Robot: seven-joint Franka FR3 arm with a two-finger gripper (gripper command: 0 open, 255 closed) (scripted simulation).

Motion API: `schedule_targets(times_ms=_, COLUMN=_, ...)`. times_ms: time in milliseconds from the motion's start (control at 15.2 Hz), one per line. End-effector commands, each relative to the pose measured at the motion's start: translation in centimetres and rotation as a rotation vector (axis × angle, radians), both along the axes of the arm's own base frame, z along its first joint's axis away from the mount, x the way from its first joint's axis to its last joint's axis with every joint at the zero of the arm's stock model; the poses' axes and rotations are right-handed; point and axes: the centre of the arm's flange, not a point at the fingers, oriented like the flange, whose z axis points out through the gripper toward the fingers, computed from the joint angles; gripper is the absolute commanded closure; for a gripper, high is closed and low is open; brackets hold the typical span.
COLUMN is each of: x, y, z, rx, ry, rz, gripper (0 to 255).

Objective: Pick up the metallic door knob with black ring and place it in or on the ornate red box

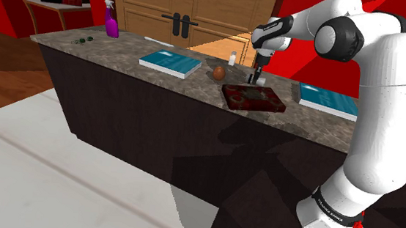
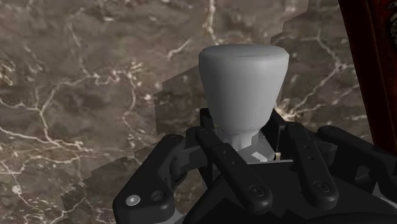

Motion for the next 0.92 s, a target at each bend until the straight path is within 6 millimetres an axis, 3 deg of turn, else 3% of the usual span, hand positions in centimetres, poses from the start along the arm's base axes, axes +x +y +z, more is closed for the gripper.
schedule_targets(times_ms=0, x=0.0, y=0.0, z=0.0, rx=0.000, ry=0.000, rz=0.000, gripper=255)
schedule_targets(times_ms=132, x=0.0, y=0.0, z=0.0, rx=0.000, ry=0.000, rz=0.000, gripper=255)
schedule_targets(times_ms=858, x=0.0, y=0.0, z=5.8, rx=0.000, ry=0.000, rz=0.000, gripper=255)
